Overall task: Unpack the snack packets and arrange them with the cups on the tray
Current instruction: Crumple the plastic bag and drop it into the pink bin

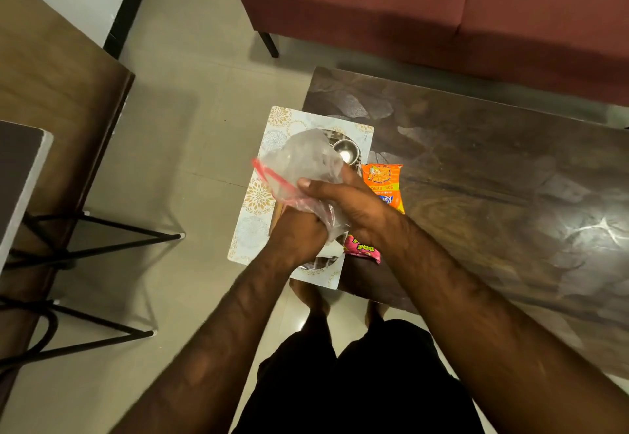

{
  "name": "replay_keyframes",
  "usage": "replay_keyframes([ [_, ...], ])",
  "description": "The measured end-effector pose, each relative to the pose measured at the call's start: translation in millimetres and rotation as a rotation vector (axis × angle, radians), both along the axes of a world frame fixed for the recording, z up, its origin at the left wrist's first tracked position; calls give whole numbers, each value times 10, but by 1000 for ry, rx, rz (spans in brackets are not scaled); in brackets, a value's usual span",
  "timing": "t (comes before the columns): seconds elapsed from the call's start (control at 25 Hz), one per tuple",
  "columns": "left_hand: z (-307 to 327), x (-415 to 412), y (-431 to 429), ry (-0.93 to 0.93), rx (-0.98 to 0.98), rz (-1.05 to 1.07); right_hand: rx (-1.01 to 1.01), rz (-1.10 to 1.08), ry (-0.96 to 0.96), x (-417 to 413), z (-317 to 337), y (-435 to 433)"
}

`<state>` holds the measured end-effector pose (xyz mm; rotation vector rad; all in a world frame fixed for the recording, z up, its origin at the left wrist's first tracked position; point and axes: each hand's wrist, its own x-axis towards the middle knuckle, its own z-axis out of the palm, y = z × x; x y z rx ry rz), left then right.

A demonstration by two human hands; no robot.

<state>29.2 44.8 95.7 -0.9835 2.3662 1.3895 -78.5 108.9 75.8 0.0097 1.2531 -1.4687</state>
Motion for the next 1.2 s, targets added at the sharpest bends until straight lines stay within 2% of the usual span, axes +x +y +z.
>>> replay_keyframes([
  [0.08,27,54,-31,62,191,21,107,-79,90,-7,-68,26],
  [0.16,71,91,-86,56,324,193,184,-126,167,-28,-126,49],
  [0.28,130,114,-163,155,235,725,245,-160,258,-90,-145,42],
  [0.36,156,130,-257,238,225,888,264,-173,279,-142,-127,41],
  [0.52,210,13,-257,259,472,548,217,-54,269,-111,-54,-10],
  [0.6,214,-90,-165,285,495,502,189,-26,297,-46,3,-60],
  [0.76,174,-154,-103,284,289,526,204,-69,425,-54,98,-64],
  [0.84,146,-158,-81,341,245,606,180,-71,394,-59,157,-34],
  [0.92,147,-187,-77,390,203,721,53,-39,352,-52,208,5],
  [1.0,164,-202,-130,473,302,857,-76,76,407,-52,258,60],
  [1.08,179,-209,-207,477,415,977,-131,186,481,-39,305,90],
  [1.2,192,-239,-204,373,404,931,-86,124,612,-9,333,25],
])
